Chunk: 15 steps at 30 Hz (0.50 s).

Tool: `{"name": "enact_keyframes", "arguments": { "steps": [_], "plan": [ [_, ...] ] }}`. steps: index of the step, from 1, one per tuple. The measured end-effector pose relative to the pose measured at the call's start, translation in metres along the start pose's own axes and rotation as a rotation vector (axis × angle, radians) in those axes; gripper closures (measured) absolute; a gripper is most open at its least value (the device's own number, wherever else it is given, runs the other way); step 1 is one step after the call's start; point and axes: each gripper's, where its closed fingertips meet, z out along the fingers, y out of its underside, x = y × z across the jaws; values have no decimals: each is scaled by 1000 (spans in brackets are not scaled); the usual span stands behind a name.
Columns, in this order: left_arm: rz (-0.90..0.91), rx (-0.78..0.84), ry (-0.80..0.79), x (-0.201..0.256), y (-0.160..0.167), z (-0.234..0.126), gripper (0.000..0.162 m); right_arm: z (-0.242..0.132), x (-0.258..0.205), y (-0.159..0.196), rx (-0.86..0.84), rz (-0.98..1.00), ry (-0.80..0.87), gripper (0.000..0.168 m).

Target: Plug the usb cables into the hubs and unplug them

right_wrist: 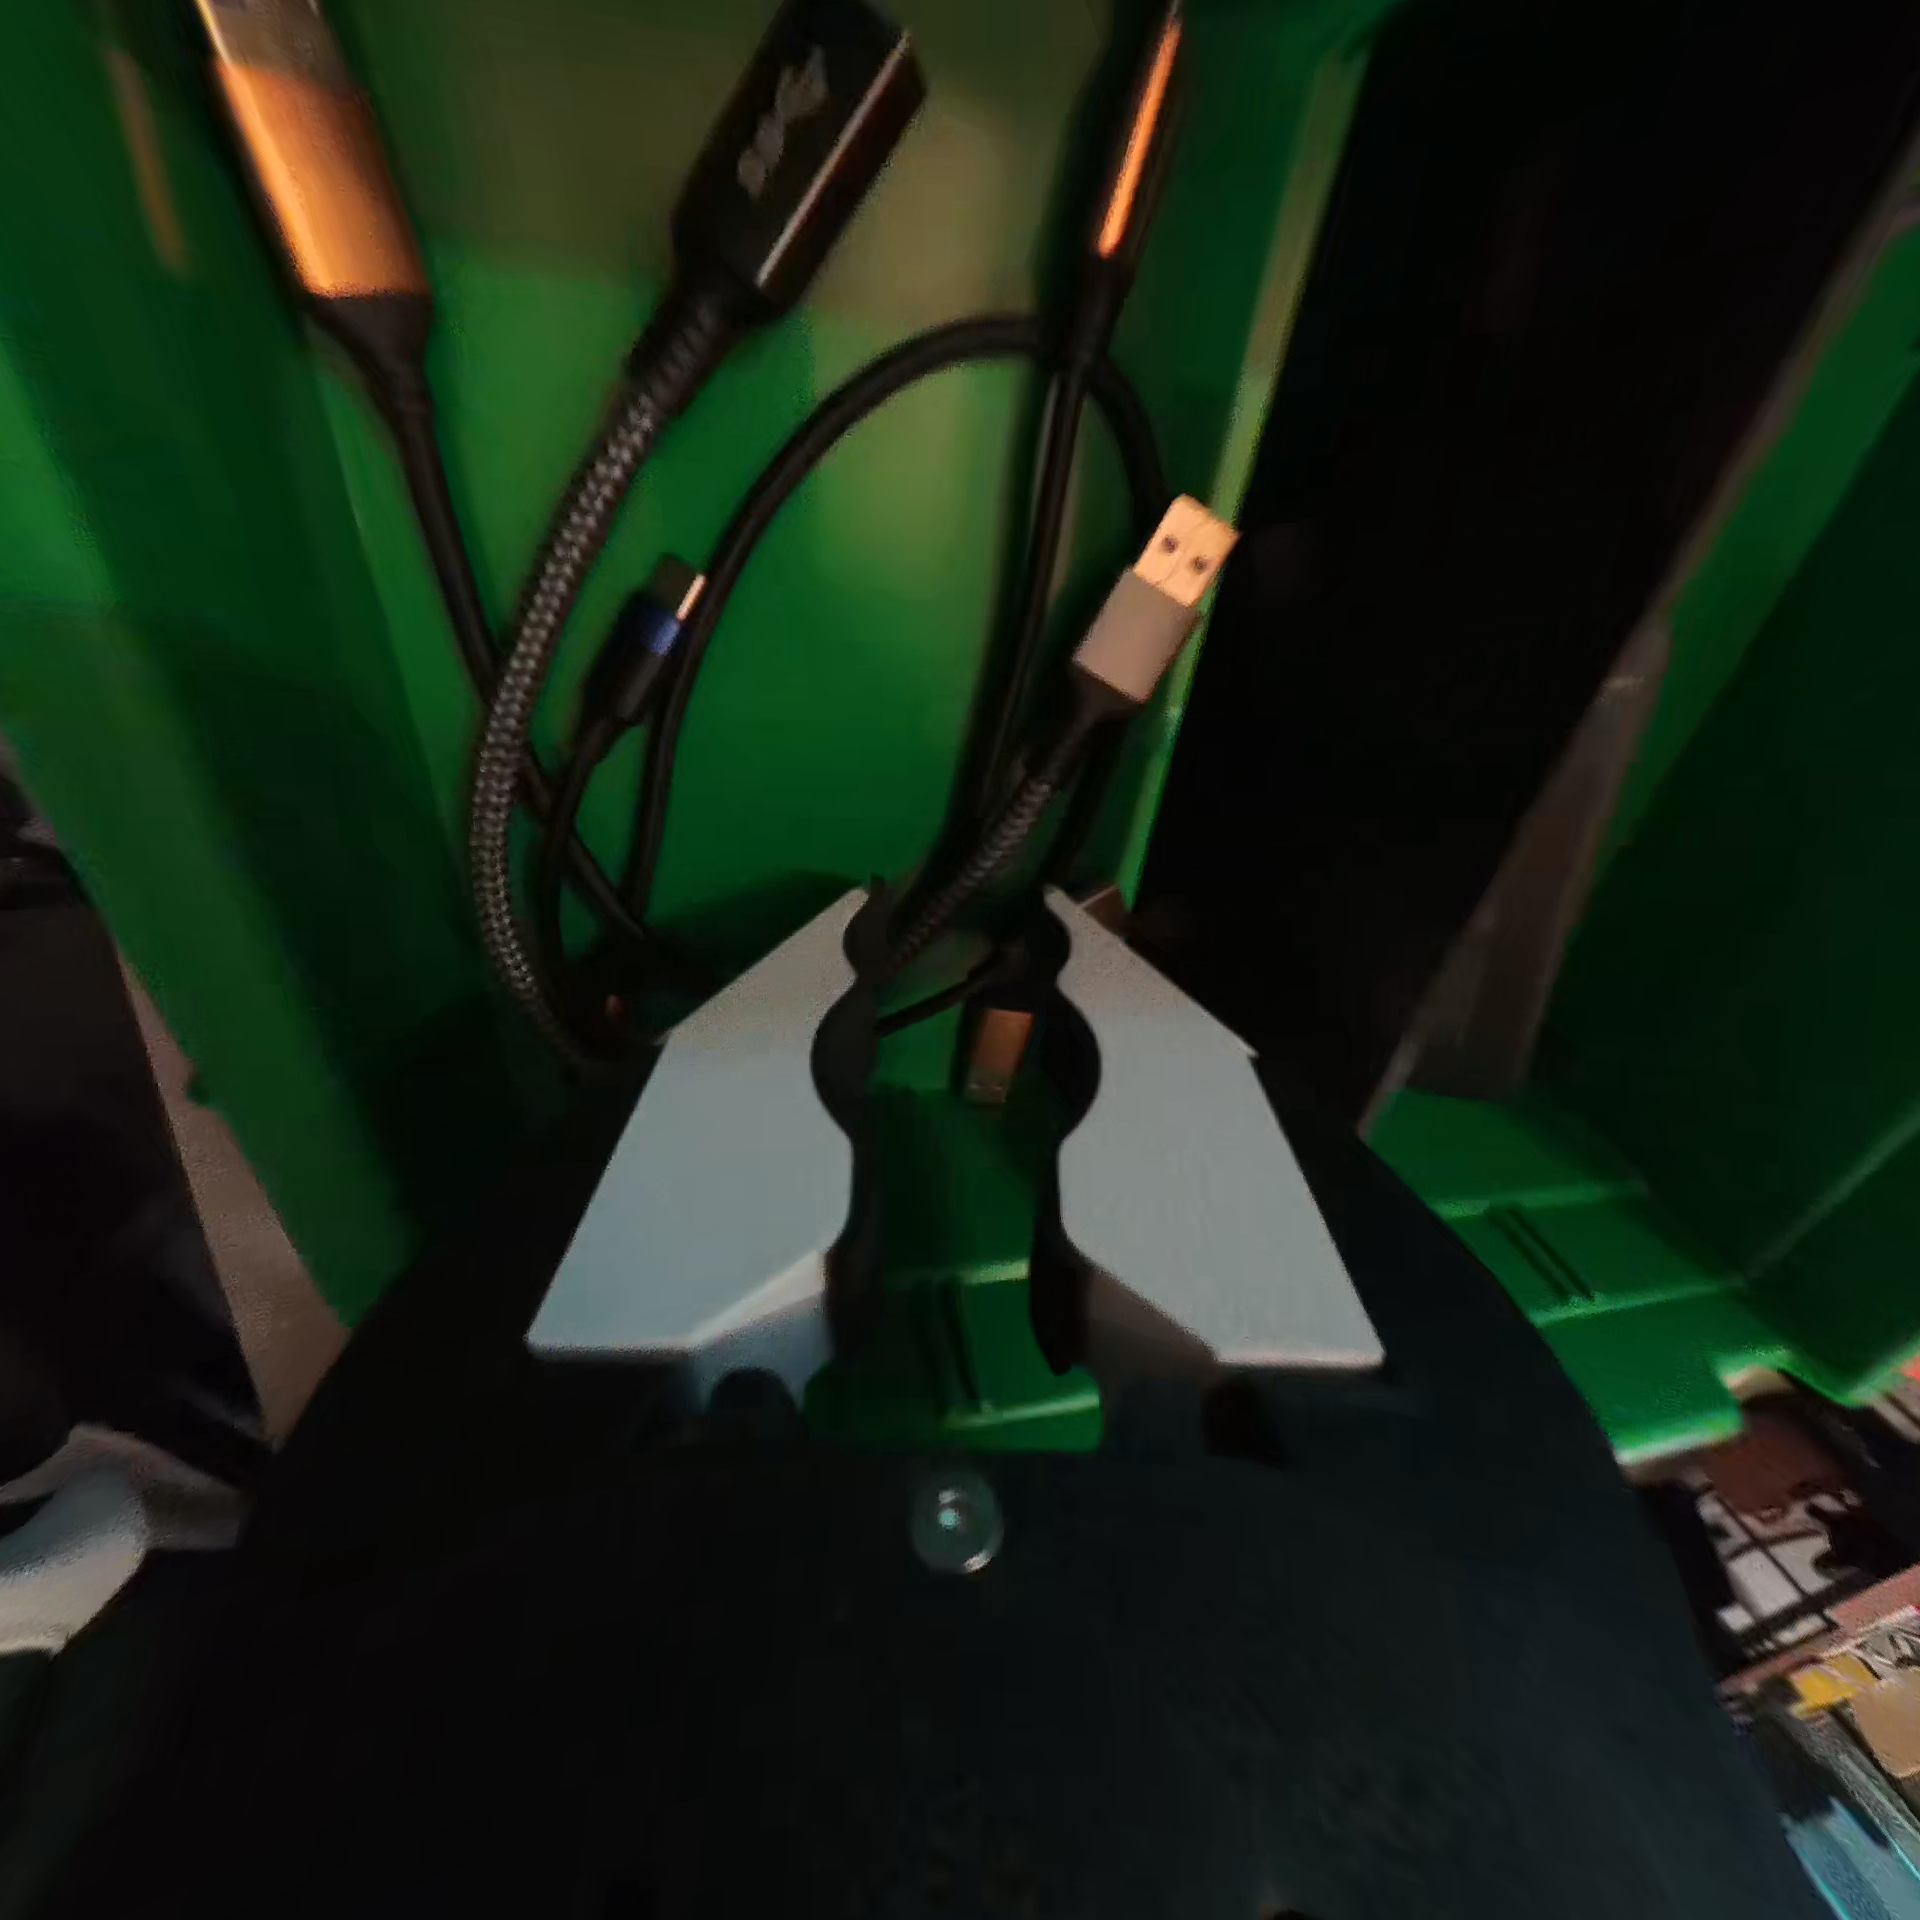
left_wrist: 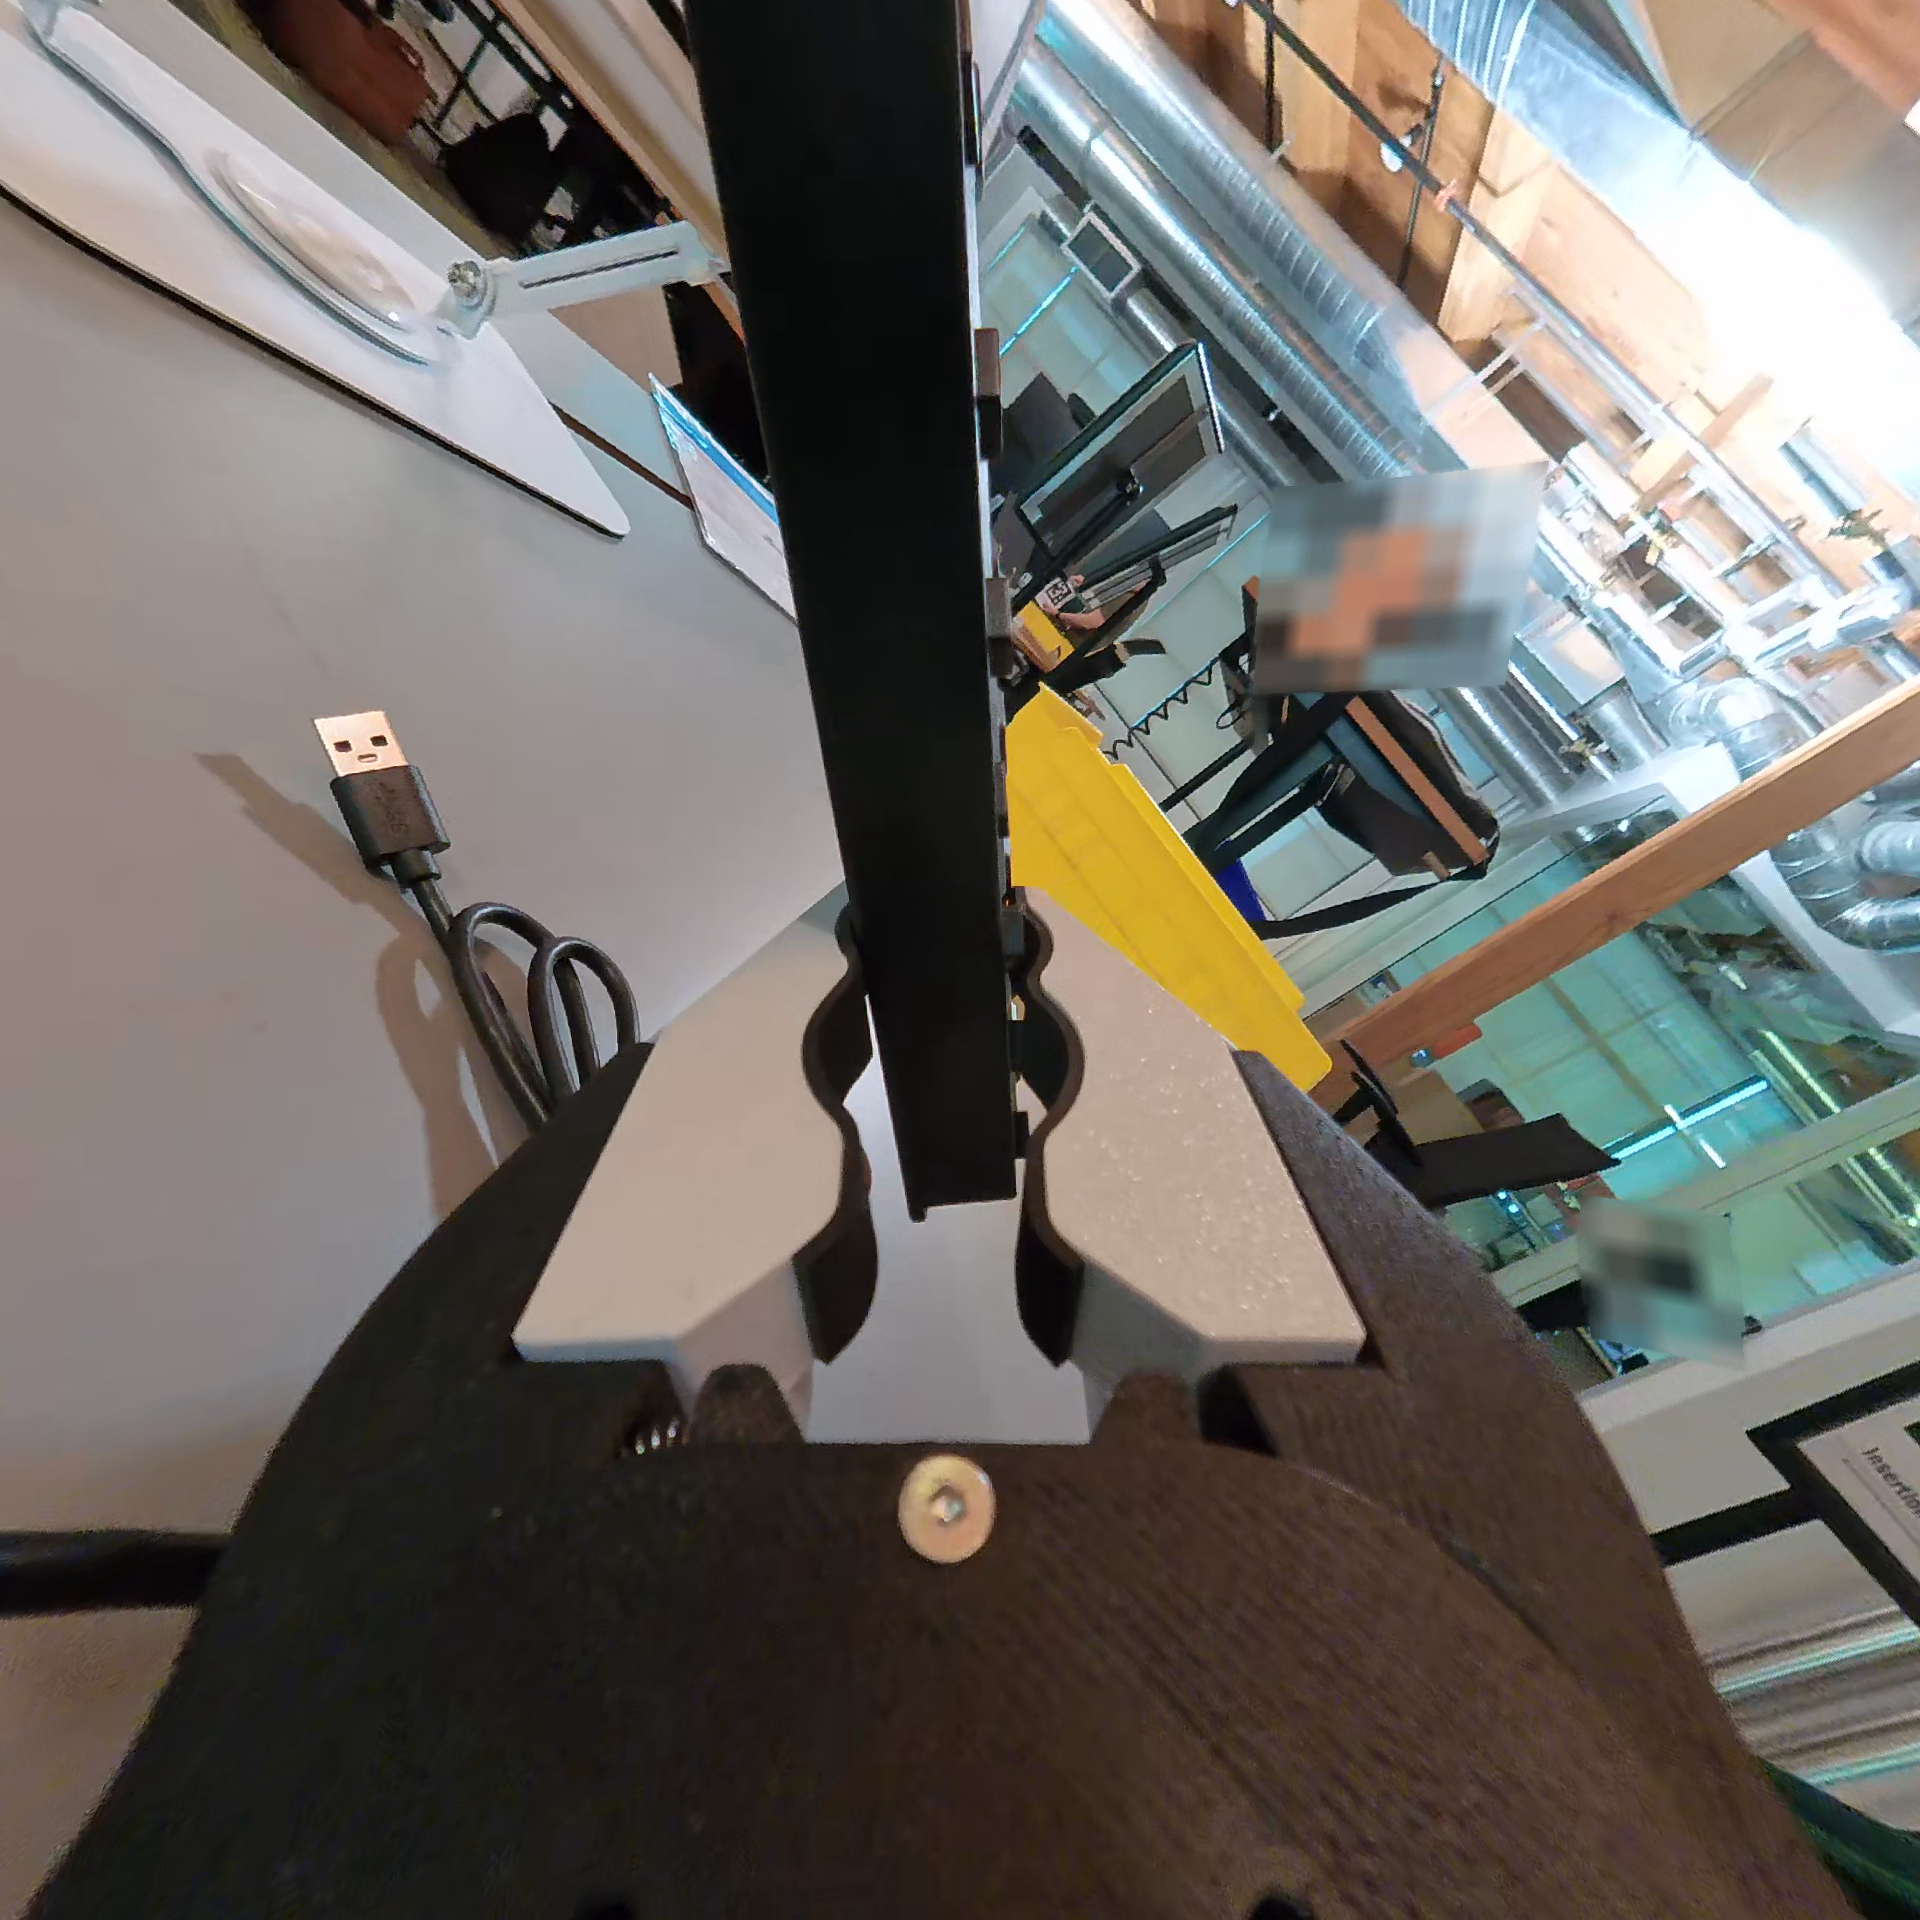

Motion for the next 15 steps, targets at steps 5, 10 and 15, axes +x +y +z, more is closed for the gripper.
{"name": "enact_keyframes", "arguments": {
  "steps": [5,10,15],
  "plan": [
    [33,-10,-10,0,1,0,141,-28,5,-17,186,60,-31,157],
    [15,-6,-15,-3,0,0,141,-109,14,-23,522,35,-17,163],
    [-6,8,-11,-4,-3,-1,141,-198,10,7,981,-28,-13,164]
  ]
}}
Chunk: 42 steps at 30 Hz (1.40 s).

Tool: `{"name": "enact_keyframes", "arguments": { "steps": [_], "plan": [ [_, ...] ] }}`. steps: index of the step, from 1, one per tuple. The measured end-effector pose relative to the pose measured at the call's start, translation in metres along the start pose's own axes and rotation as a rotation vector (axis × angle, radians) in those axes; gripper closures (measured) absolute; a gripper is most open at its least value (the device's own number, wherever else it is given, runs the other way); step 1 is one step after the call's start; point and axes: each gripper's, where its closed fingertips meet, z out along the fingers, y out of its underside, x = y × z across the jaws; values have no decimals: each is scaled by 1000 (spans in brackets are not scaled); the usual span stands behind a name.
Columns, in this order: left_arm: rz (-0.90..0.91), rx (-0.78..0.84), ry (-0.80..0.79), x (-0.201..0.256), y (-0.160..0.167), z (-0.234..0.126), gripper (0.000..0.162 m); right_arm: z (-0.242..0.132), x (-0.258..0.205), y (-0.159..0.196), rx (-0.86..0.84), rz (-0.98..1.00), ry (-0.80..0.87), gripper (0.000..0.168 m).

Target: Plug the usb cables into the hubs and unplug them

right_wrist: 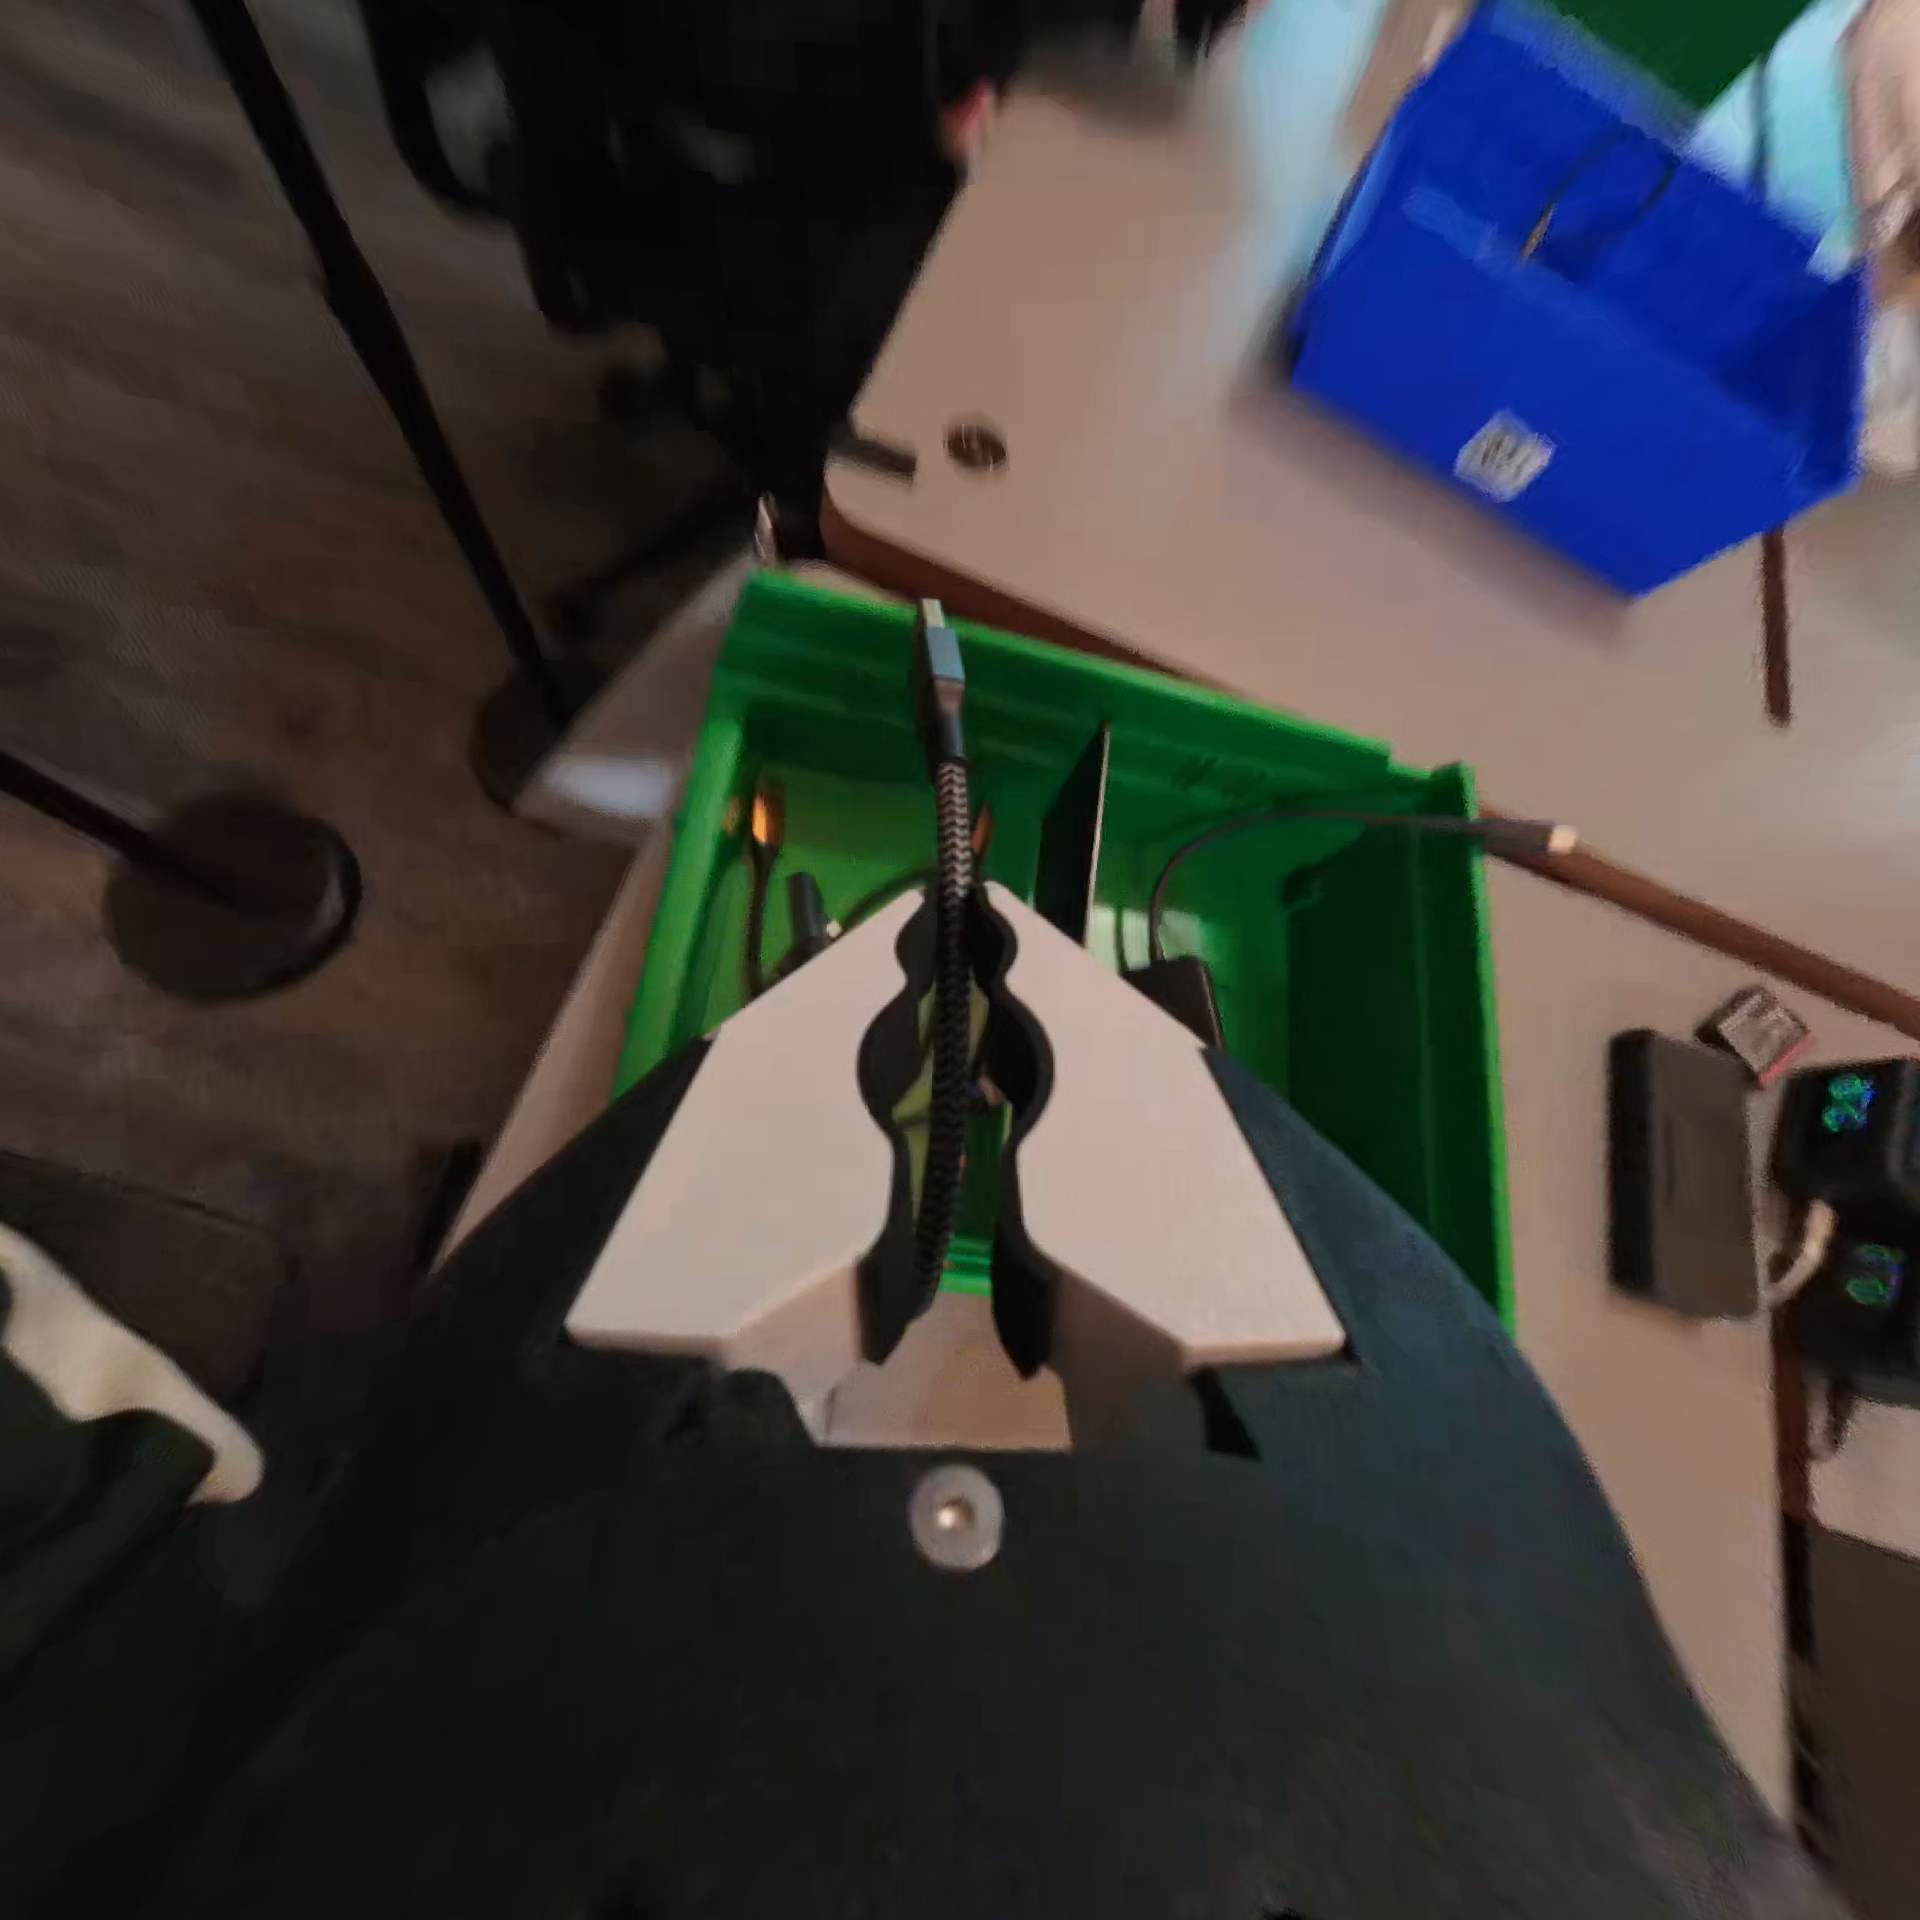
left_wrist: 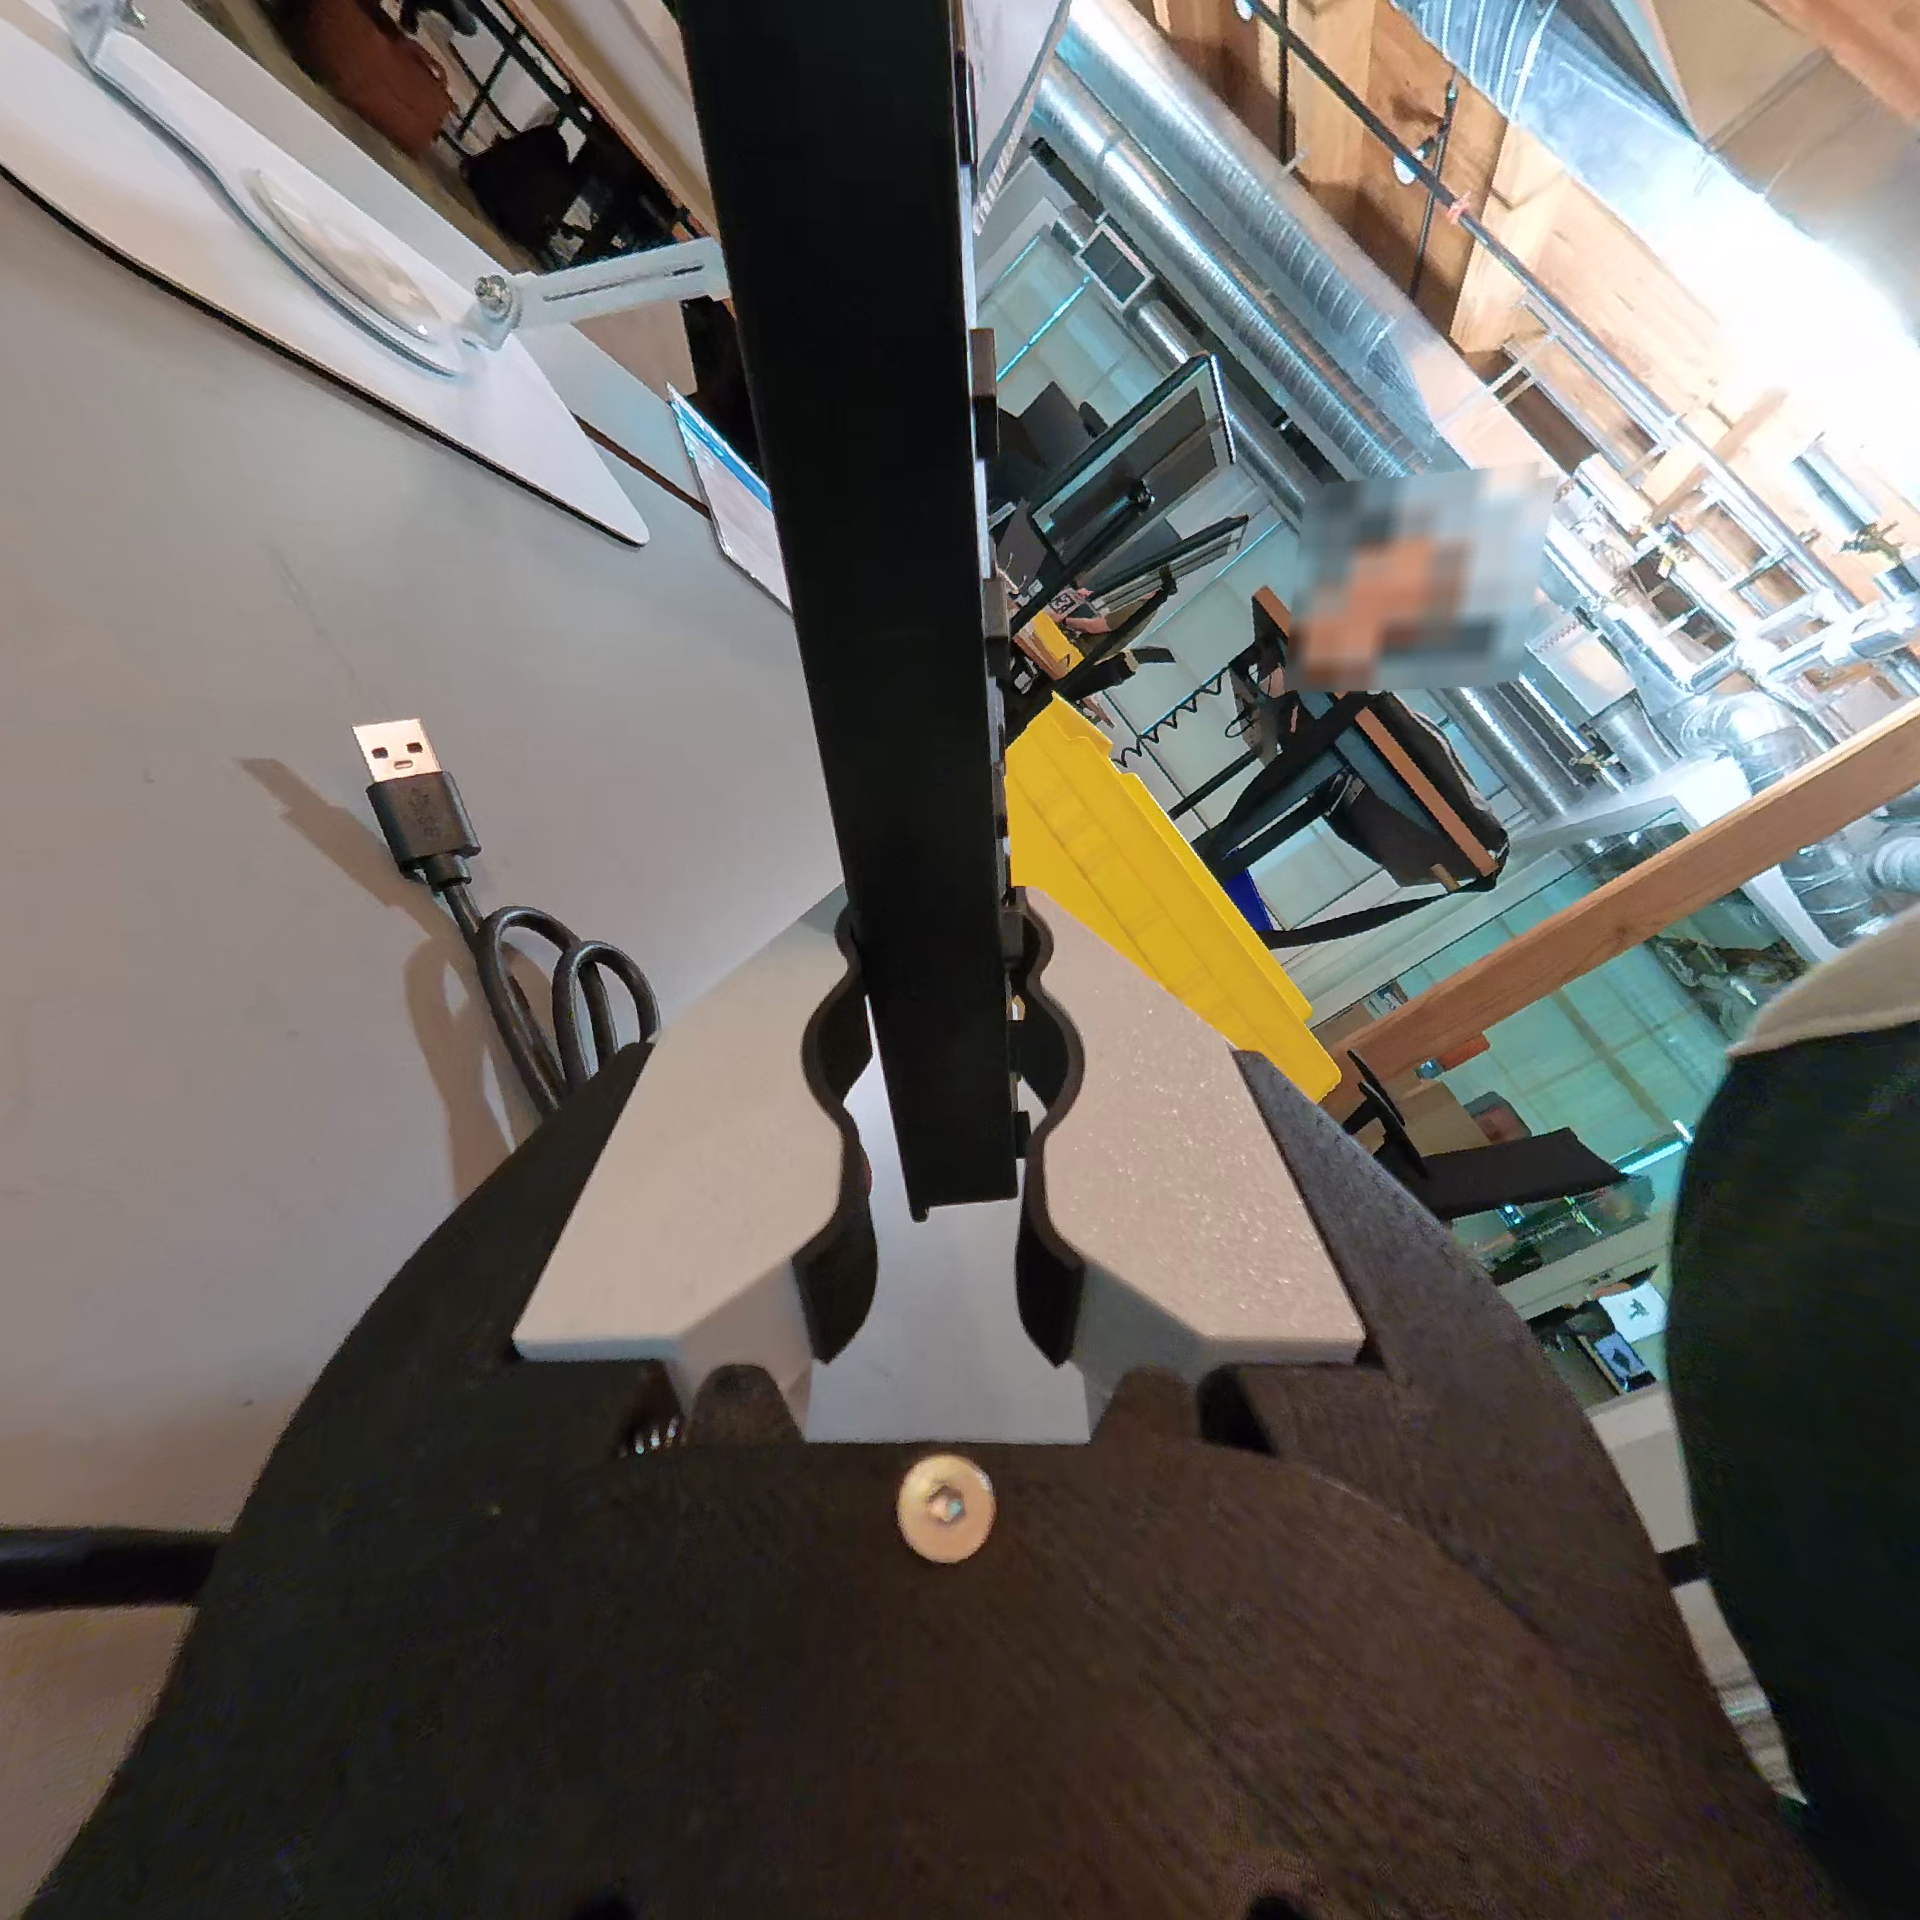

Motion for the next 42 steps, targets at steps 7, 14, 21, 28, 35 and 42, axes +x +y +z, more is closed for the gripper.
{"name": "enact_keyframes", "arguments": {
  "steps": [7,14,21,28,35,42],
  "plan": [
    [-19,6,3,-1,0,-1,141,-168,-45,-17,638,33,-226,164],
    [-56,-6,23,2,5,1,141,-282,-83,45,811,33,-179,164],
    [17,-1,-6,3,5,2,141,-349,-100,100,874,89,-84,164],
    [125,-10,-36,8,5,-1,142,-384,-91,164,777,194,108,164],
    [215,-19,-91,6,5,-1,142,-400,-74,203,516,192,338,165],
    [332,-23,-116,13,7,-2,142,-372,-77,212,524,216,253,164]
  ]
}}
